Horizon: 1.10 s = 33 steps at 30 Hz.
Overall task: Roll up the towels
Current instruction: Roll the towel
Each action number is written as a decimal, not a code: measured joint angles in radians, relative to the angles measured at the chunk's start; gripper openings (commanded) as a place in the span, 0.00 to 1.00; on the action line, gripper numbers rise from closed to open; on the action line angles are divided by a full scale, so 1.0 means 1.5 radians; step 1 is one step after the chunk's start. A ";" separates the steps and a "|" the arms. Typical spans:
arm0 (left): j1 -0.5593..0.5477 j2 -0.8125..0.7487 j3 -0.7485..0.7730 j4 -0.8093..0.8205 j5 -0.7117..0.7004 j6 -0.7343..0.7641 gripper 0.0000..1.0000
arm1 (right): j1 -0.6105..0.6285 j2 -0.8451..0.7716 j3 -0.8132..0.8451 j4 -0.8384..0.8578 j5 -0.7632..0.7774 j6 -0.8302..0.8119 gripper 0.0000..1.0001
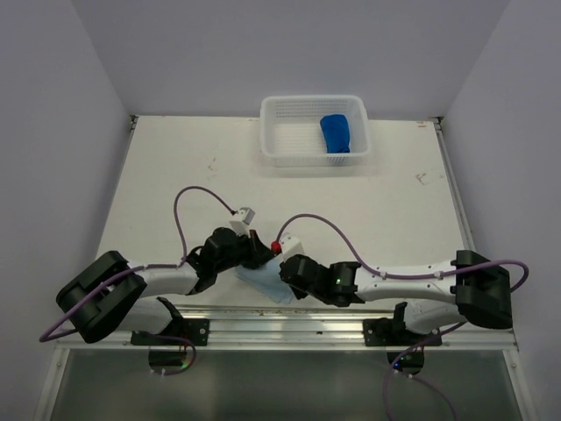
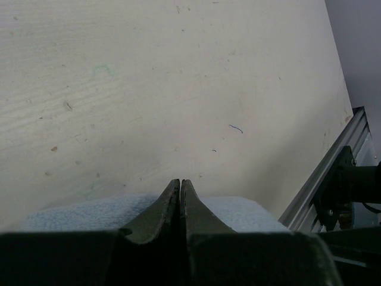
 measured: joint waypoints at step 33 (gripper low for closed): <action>0.013 -0.022 0.108 -0.121 0.008 -0.020 0.08 | 0.297 0.489 0.410 -0.499 0.539 0.183 0.00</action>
